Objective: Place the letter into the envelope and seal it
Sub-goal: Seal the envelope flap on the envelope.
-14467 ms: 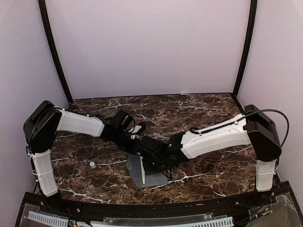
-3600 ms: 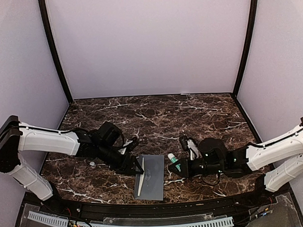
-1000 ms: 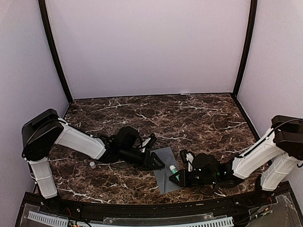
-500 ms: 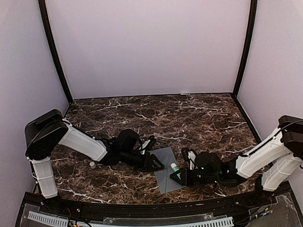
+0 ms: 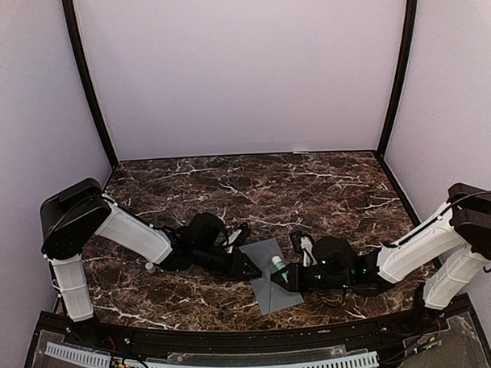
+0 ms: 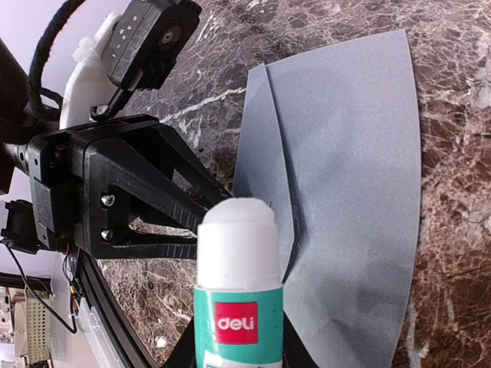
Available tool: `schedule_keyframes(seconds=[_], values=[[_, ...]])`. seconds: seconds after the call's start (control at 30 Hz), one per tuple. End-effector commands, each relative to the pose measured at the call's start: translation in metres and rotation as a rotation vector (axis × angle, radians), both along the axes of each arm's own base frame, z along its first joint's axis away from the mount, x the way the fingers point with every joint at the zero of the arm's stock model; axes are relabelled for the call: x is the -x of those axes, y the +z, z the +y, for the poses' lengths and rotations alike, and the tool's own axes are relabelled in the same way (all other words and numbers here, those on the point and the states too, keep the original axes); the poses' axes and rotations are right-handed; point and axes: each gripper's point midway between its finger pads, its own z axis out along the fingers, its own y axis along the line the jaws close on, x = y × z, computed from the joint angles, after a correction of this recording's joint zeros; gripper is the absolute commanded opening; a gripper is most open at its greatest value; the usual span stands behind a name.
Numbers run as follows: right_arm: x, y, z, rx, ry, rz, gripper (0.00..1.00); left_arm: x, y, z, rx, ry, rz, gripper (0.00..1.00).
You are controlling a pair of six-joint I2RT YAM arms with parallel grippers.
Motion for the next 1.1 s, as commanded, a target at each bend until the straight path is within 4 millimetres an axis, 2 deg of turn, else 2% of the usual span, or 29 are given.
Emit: schedule_keyframes(seconds=[0.0,0.4,0.67,0.73,0.9,1.07], values=[[-0.011,0.021,0.021,-0.073,0.028,-0.049,0.0,0.007,-0.011,0.008,-0.04,-0.004,0.011,0.26],[-0.023,0.002,0.033,-0.056,0.057,-0.015,0.0,0.005,-0.008,0.006,-0.041,-0.011,0.0,0.2],[-0.022,-0.019,0.031,-0.034,0.056,0.028,0.0,0.002,-0.004,0.005,-0.041,-0.017,-0.03,0.19],[-0.021,-0.022,0.03,-0.032,0.054,0.034,0.0,0.0,0.002,0.004,-0.039,-0.018,-0.05,0.19],[-0.02,-0.027,0.028,-0.027,0.047,0.046,0.0,-0.004,0.033,-0.001,0.016,-0.005,-0.104,0.19],[-0.019,-0.028,0.026,-0.034,0.038,0.056,0.0,0.008,0.053,-0.001,0.051,0.009,-0.145,0.19]])
